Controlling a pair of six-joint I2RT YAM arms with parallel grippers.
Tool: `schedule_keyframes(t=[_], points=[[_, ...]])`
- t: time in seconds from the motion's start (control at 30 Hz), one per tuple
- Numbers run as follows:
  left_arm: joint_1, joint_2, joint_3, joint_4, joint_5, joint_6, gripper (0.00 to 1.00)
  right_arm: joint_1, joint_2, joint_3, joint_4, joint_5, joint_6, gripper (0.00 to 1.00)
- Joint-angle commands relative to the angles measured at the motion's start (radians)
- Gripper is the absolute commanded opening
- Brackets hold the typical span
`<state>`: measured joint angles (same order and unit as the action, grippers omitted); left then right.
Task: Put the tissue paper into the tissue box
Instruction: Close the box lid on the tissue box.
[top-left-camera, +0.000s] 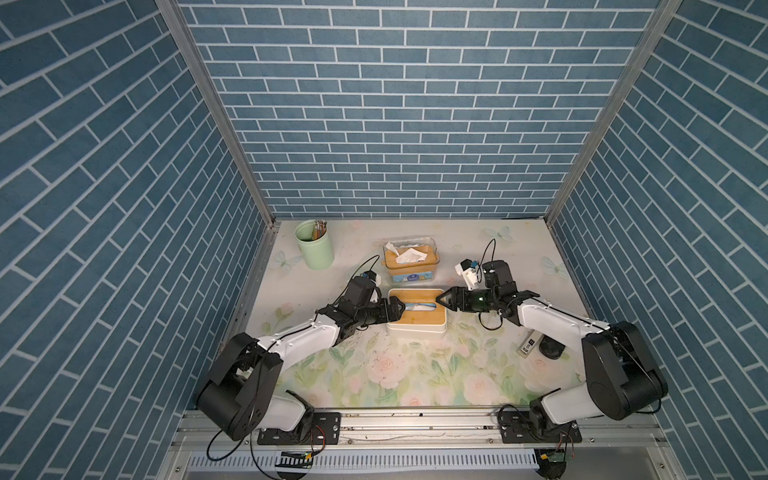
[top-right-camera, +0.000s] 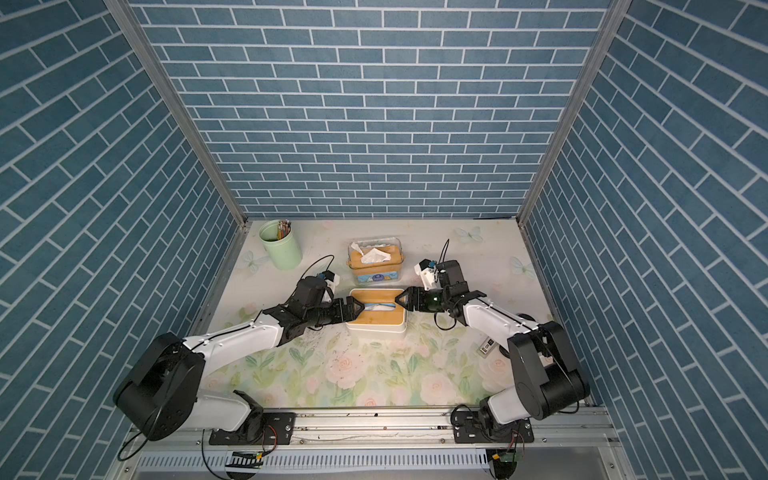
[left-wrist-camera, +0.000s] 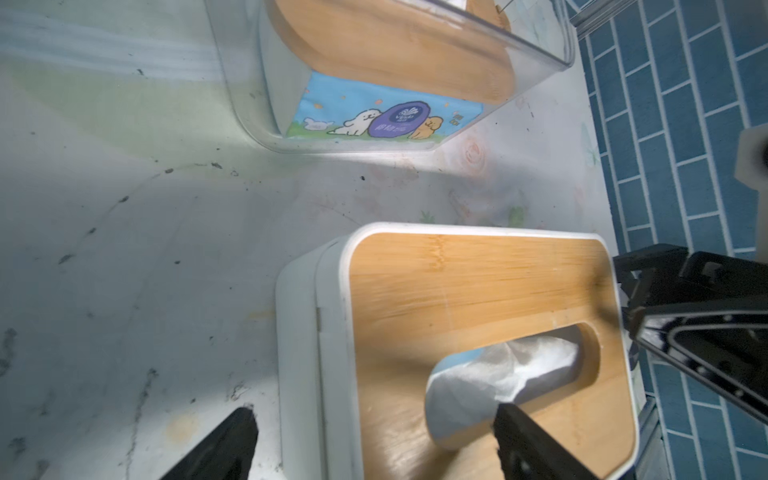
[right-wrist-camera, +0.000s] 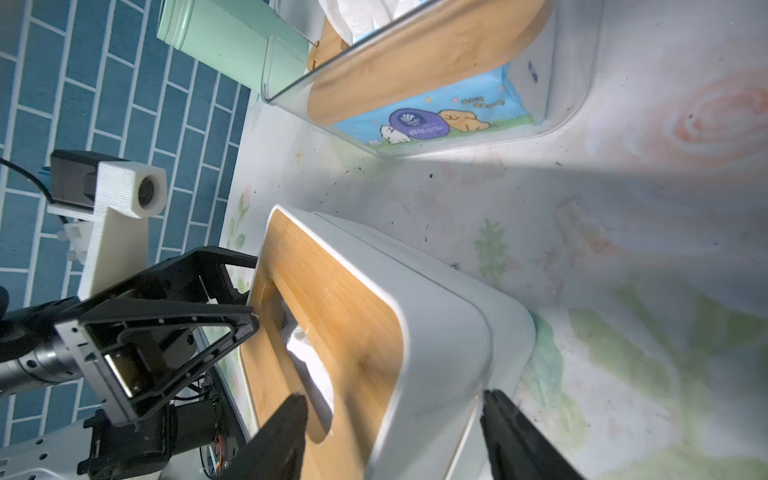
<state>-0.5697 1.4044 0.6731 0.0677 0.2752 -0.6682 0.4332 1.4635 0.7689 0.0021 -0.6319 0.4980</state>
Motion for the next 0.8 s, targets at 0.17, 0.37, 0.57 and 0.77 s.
schedule_keyframes(t=[0.17, 0.37, 0.57, 0.77], points=[[0.001, 0.061, 0.065, -0.005, 0.014, 0.056, 0.96, 0.029, -0.065, -0.069, 0.031, -0.028, 0.045, 0.60], [-0.019, 0.096, 0.075, 0.019, 0.071, 0.055, 0.95, 0.038, -0.038, -0.086, 0.095, -0.057, 0.084, 0.52], [-0.025, 0.100, 0.067, 0.040, 0.112, 0.036, 0.94, 0.039, -0.008, -0.104, 0.117, -0.060, 0.099, 0.45], [-0.041, 0.112, 0.069, 0.042, 0.121, 0.033, 0.94, 0.041, 0.032, -0.108, 0.141, -0.086, 0.128, 0.41]])
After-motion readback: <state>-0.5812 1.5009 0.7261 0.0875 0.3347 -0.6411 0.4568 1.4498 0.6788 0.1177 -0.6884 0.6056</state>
